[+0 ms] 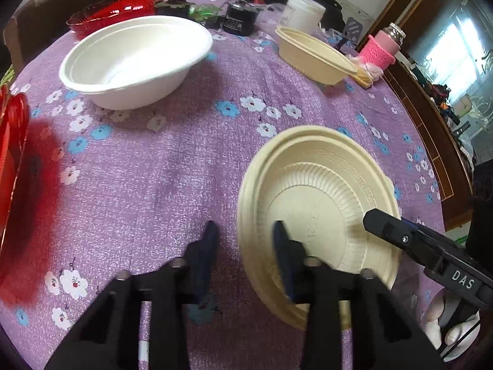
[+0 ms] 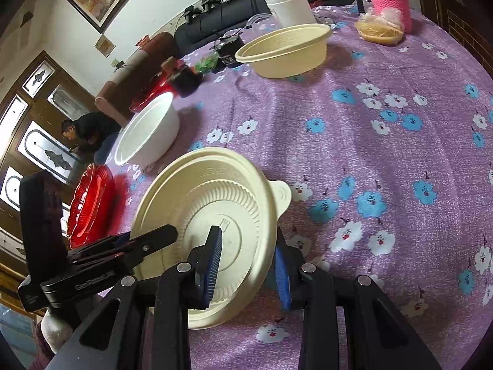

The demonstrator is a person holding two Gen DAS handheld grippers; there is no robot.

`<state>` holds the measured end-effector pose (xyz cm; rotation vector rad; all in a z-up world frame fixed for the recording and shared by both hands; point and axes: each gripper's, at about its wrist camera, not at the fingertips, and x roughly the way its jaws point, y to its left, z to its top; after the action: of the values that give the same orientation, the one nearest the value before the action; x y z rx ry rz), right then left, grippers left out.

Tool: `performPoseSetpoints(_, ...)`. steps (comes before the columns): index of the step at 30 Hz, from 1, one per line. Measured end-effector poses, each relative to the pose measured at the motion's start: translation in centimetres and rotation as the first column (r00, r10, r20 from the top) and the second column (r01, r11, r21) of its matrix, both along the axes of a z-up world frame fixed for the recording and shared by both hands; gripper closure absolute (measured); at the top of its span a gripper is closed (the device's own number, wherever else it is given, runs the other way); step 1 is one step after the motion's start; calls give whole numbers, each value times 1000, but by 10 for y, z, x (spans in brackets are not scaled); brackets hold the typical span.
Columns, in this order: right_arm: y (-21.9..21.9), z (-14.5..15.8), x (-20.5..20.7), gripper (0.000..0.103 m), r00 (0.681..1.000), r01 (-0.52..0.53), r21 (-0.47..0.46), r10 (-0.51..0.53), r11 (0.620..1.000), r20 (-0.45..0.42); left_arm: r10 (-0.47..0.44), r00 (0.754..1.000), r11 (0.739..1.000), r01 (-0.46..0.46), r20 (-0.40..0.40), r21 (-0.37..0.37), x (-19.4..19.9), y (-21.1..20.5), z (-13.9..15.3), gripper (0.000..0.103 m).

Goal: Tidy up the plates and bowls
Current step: 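Carry the cream bowl with the right tool onto the red stack, release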

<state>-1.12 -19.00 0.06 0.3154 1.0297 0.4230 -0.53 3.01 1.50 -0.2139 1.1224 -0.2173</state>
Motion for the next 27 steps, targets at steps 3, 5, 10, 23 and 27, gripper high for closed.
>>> performPoseSetpoints(3, 6, 2, -3, 79, 1000, -13, -23, 13, 1000, 17, -13, 1000, 1000, 13, 1, -3, -1, 0, -1, 87)
performPoseSetpoints(5, 10, 5, -6, 84, 999, -16, -40, 17, 999, 29, 0, 1000, 1000, 0, 8, -2, -4, 4, 1, 87)
performPoseSetpoints(10, 19, 19, -14, 85, 997, -29, -42, 32, 999, 66, 24, 999, 999, -23, 37, -31, -19, 18, 15, 87)
performPoseSetpoints(23, 129, 81, -6, 85, 971, -166, 8, 162, 986, 175, 211, 953, 977, -209, 215, -36, -62, 131, 91, 86)
performPoseSetpoints(27, 186, 89, 8, 85, 958, -232, 36, 222, 972, 181, 291, 930, 955, -296, 225, -10, -65, 178, 97, 86)
